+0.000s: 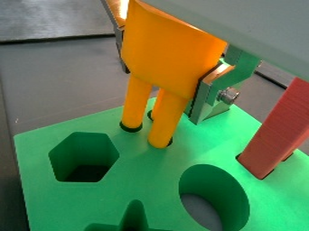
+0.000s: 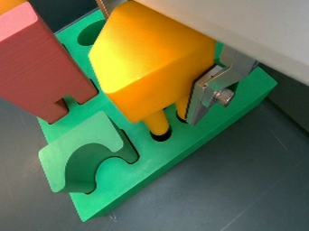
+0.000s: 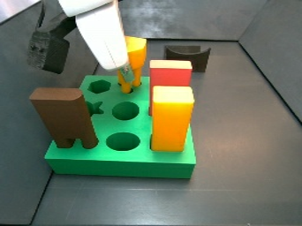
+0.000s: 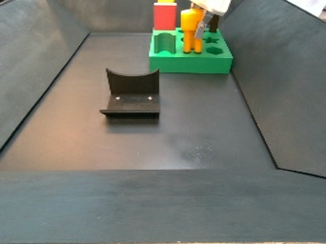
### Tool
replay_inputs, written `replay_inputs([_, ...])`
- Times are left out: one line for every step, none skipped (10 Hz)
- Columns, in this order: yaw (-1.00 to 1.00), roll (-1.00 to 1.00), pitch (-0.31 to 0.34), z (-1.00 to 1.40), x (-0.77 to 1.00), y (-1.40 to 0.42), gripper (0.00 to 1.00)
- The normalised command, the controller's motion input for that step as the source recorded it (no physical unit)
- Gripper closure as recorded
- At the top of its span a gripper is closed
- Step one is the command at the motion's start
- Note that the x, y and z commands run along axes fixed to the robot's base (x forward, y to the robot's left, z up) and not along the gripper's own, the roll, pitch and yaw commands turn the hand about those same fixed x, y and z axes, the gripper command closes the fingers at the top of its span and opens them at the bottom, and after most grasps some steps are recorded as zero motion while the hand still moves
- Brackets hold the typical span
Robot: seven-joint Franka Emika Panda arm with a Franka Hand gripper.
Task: Pick up the 3 prong object. Move up. Place the 3 prong object on the fixture. Regrasp the 3 prong object. Move to above the board. Insert the 3 prong object.
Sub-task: Insert the 3 prong object.
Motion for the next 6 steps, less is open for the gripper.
replay_inputs([0.25, -0.04, -0.393, -0.40, -0.16, 0.03, 1.00])
replay_inputs([0.18, 0.00, -0.284, -0.33, -0.24, 0.00, 1.00])
replay_inputs([0.24, 0.00, -0.236, -0.58, -0.08, 0.09, 1.00])
replay_inputs([0.11, -0.03, -0.181, -0.69, 0.00, 0.09, 1.00])
replay_inputs([0.05, 0.00, -0.151, -0.59, 0.00, 0.00, 1.00])
replay_inputs([0.04, 0.00, 0.000, -0.34, 0.15, 0.03, 1.00])
